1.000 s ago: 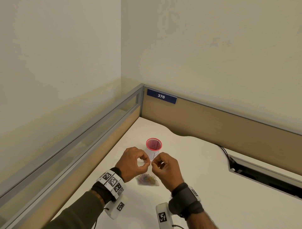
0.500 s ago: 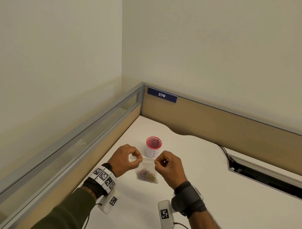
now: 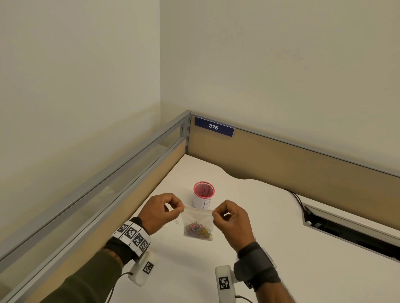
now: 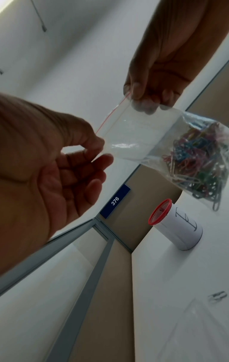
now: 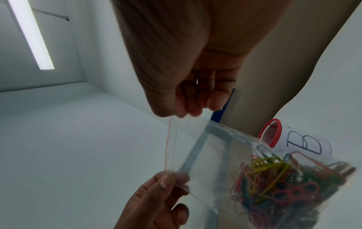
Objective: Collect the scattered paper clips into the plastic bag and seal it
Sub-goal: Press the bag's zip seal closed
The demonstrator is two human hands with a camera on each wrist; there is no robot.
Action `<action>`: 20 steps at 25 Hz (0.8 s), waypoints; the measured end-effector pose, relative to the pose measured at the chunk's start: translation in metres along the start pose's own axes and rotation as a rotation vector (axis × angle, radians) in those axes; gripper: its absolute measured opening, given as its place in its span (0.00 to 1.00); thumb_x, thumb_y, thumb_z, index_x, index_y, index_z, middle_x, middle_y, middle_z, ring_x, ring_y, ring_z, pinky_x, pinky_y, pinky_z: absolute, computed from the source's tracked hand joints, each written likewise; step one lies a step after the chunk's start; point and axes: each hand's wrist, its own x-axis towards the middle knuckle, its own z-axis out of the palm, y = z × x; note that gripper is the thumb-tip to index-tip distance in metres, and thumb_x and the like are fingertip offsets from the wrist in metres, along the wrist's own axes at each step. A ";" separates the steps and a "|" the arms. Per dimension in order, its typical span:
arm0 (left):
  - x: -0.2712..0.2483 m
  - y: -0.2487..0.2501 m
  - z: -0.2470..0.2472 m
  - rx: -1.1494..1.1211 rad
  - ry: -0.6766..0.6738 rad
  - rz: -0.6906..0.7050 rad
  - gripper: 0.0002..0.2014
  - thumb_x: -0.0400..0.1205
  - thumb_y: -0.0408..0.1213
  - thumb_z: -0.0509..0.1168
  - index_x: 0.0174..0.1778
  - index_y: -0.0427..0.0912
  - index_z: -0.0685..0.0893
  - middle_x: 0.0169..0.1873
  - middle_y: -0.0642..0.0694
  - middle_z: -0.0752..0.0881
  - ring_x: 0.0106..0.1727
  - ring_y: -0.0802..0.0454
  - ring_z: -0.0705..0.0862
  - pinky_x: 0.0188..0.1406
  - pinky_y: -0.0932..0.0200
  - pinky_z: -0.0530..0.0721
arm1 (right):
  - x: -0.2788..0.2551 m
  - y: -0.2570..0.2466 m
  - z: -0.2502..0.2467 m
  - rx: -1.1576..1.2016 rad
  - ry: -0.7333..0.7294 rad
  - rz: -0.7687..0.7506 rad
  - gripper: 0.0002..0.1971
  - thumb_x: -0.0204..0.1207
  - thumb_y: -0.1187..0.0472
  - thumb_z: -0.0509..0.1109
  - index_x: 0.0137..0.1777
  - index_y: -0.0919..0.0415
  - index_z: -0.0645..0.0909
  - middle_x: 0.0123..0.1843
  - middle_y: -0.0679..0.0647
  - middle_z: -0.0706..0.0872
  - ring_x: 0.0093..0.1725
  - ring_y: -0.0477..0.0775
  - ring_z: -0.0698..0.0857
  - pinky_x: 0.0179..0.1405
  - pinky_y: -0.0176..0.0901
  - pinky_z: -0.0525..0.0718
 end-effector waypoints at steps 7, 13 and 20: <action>0.000 0.000 0.010 -0.117 -0.007 -0.085 0.04 0.84 0.36 0.67 0.45 0.42 0.83 0.45 0.48 0.93 0.34 0.52 0.87 0.24 0.57 0.81 | 0.002 0.004 0.006 0.032 -0.089 0.054 0.04 0.74 0.61 0.73 0.48 0.54 0.83 0.49 0.43 0.87 0.51 0.45 0.85 0.43 0.39 0.89; -0.005 0.005 0.017 -0.136 -0.003 -0.090 0.03 0.81 0.35 0.71 0.43 0.42 0.85 0.34 0.44 0.90 0.32 0.53 0.87 0.23 0.61 0.81 | 0.004 -0.003 0.028 -0.124 -0.174 0.032 0.04 0.76 0.60 0.72 0.47 0.54 0.87 0.46 0.45 0.88 0.47 0.42 0.83 0.46 0.26 0.75; -0.015 -0.041 0.030 -0.148 -0.143 -0.389 0.13 0.83 0.44 0.68 0.42 0.37 0.83 0.33 0.42 0.91 0.31 0.48 0.87 0.27 0.52 0.83 | 0.012 -0.007 0.026 -0.069 -0.114 0.053 0.06 0.77 0.64 0.69 0.43 0.52 0.85 0.45 0.44 0.88 0.48 0.42 0.85 0.51 0.32 0.81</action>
